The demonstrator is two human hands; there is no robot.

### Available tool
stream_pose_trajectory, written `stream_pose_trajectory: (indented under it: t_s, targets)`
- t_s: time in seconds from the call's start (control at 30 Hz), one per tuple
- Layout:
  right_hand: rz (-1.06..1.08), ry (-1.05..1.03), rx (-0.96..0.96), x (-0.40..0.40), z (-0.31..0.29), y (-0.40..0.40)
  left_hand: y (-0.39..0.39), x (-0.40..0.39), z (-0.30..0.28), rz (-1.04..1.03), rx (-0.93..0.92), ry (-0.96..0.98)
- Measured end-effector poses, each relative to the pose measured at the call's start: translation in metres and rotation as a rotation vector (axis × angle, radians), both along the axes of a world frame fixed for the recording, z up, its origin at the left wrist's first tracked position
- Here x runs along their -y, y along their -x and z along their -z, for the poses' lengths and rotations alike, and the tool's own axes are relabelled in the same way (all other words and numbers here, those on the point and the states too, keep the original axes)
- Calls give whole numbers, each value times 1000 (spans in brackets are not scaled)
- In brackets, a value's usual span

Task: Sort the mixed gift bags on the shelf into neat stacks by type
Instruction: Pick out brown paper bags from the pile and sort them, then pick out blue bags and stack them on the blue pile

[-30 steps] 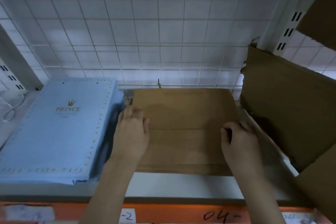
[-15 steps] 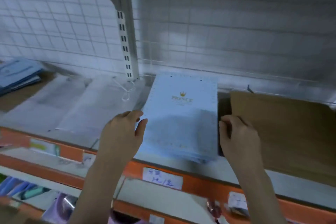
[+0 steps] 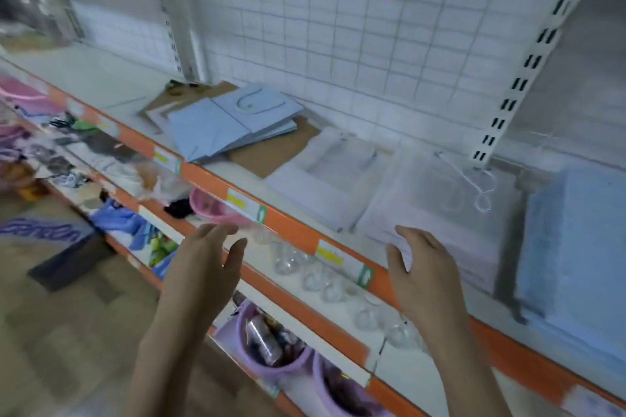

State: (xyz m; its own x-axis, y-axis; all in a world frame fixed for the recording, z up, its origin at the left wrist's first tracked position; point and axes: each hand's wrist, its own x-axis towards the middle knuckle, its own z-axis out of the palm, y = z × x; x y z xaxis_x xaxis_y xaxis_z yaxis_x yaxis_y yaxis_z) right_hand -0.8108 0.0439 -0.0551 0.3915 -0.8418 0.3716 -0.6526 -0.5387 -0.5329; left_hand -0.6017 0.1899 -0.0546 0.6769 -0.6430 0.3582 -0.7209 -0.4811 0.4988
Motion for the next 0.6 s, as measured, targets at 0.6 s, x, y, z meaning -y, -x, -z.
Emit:
stream_pose_trajectory:
  t_s: [0.6]
  targets:
    - [-101,-78,71,64,8,-289,-274,36,-3,-63,9,-69]
